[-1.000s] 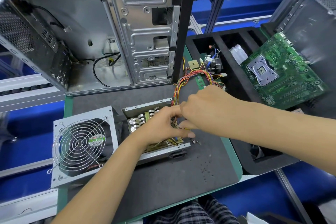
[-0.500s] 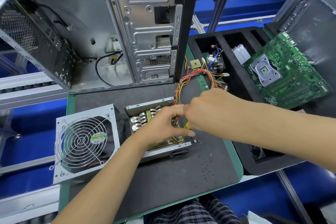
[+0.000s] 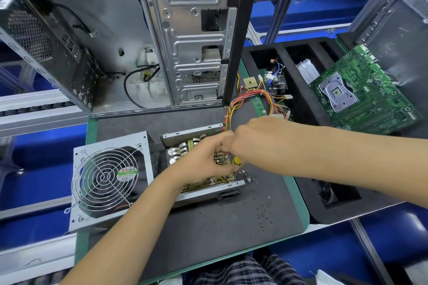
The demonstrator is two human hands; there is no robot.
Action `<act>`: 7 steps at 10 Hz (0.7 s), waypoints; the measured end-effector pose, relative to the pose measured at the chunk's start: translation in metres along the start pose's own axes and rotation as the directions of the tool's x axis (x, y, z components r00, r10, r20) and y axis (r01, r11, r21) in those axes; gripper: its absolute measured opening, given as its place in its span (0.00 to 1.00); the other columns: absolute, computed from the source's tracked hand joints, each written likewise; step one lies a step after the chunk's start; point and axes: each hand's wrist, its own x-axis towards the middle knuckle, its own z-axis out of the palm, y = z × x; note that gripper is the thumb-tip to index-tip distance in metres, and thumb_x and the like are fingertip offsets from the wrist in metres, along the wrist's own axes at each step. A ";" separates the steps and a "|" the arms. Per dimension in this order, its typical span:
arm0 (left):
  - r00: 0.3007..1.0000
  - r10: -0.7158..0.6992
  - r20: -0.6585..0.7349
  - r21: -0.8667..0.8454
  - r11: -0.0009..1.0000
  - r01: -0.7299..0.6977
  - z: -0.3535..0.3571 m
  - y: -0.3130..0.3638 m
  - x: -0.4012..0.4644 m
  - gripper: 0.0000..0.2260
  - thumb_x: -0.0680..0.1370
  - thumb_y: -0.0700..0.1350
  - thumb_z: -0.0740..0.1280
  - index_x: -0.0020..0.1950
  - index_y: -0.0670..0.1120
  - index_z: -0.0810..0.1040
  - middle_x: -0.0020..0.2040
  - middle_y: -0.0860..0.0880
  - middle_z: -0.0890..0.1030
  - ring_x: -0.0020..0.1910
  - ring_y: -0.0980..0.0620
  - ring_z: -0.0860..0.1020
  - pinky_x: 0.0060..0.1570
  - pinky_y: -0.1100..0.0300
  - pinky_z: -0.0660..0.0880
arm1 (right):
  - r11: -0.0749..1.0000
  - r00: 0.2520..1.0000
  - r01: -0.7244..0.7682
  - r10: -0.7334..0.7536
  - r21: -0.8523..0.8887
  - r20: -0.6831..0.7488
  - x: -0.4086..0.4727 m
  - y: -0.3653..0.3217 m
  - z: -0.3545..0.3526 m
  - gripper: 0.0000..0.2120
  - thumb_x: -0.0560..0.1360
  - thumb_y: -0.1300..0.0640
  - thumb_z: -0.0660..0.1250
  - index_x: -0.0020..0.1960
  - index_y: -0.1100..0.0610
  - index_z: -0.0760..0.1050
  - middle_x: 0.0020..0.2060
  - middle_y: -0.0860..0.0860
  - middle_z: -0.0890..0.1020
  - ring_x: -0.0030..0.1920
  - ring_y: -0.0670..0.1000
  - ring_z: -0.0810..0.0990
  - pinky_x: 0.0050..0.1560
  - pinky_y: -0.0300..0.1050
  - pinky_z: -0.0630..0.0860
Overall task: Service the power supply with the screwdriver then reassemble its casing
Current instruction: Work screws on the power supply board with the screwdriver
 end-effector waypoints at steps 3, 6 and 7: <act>0.998 0.039 -0.052 0.043 0.998 -0.037 0.004 -0.002 -0.001 0.14 0.71 0.35 0.75 0.42 0.55 0.83 0.42 0.47 0.82 0.41 0.61 0.77 0.47 0.63 0.76 | 0.985 0.997 -0.045 0.035 -0.165 -0.065 -0.005 -0.006 -0.007 0.16 0.81 0.51 0.56 0.38 0.57 0.69 0.42 0.53 0.78 0.43 0.57 0.78 0.31 0.41 0.63; 0.999 0.005 0.052 0.040 0.999 -0.007 0.001 -0.001 0.002 0.14 0.70 0.29 0.72 0.41 0.49 0.78 0.36 0.61 0.80 0.39 0.68 0.76 0.47 0.79 0.67 | 0.992 0.997 -0.006 -0.004 -0.124 -0.080 -0.004 -0.007 0.001 0.06 0.77 0.56 0.63 0.53 0.55 0.74 0.28 0.48 0.61 0.25 0.50 0.57 0.24 0.40 0.50; 0.999 -0.027 0.031 0.048 0.999 0.025 0.000 -0.003 0.004 0.09 0.69 0.35 0.77 0.39 0.46 0.79 0.35 0.58 0.80 0.36 0.63 0.75 0.40 0.69 0.71 | 0.991 0.995 -0.048 0.036 -0.122 -0.097 0.004 -0.011 0.006 0.14 0.79 0.51 0.61 0.37 0.56 0.70 0.29 0.48 0.65 0.31 0.53 0.69 0.25 0.40 0.52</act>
